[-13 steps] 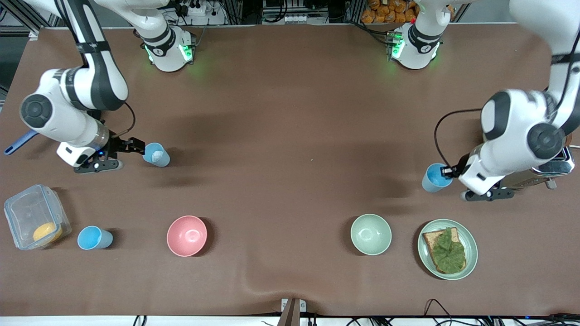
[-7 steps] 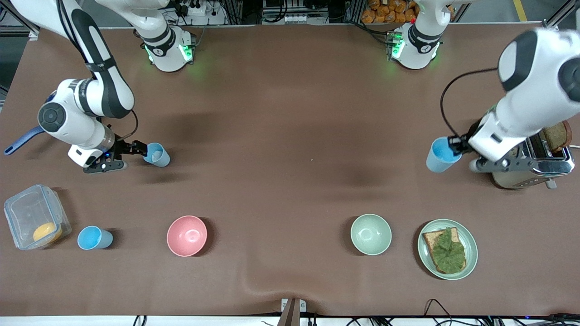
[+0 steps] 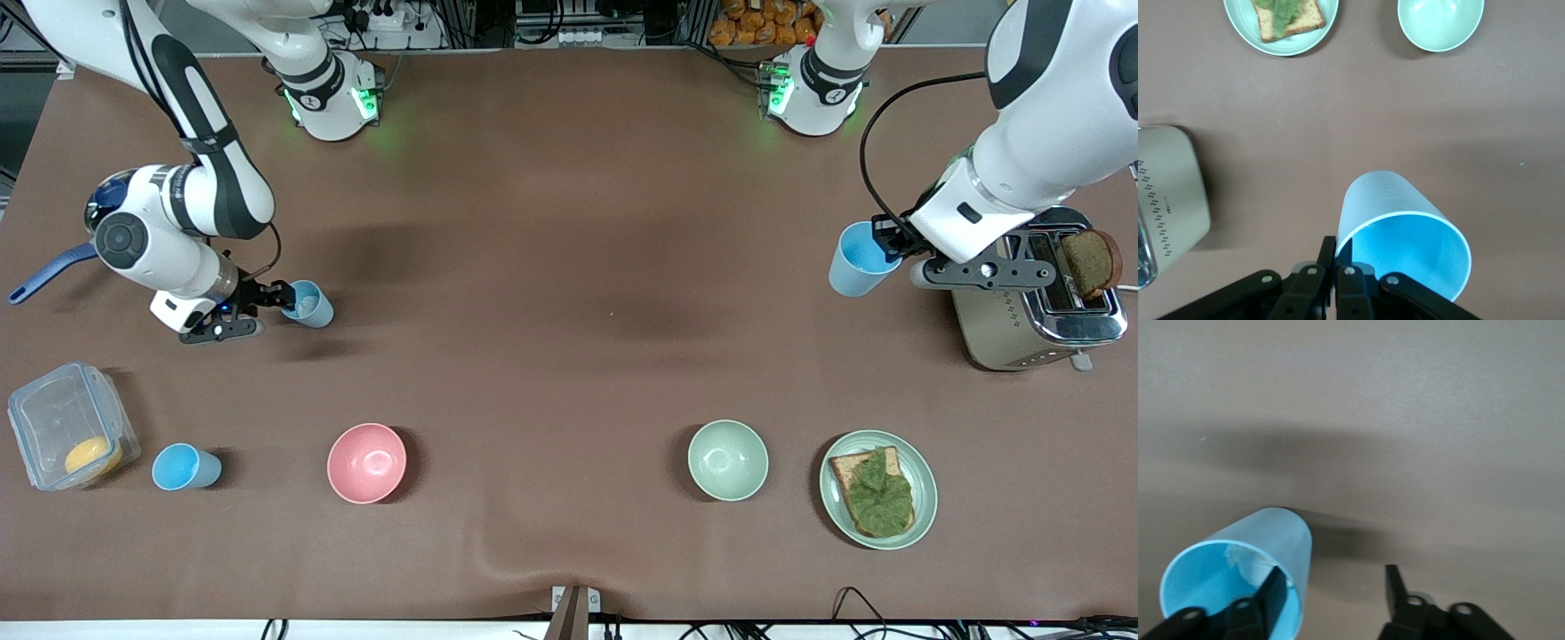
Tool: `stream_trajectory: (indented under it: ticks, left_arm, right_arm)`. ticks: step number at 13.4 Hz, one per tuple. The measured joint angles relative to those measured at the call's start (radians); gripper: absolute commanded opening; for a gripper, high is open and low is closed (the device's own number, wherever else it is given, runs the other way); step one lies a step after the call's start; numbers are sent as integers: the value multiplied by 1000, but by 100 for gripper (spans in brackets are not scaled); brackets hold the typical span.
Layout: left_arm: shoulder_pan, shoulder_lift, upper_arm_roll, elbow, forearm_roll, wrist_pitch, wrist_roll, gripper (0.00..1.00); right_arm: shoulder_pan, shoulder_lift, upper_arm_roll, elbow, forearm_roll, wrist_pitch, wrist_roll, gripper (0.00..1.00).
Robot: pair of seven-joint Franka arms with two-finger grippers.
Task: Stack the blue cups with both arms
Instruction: 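Lift the cup with the left gripper while the right gripper grasps its cup, then place the cup mid-table with the right gripper while the left gripper follows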
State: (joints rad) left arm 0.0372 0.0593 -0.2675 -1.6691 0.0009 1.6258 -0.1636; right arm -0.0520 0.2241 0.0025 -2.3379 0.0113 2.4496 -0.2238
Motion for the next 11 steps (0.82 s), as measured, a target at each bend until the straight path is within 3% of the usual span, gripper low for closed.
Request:
stream_trajectory:
  ticks: [6,11]
  left_arm:
    - [8,27,3,34,-21,2,1,0]
    - [11,28,4,36,-21,2,1,0]
  right_arm:
    - [47,-2,4,23,55,-35,4,0]
    - [149,-17,9,219,100,-224,51,0]
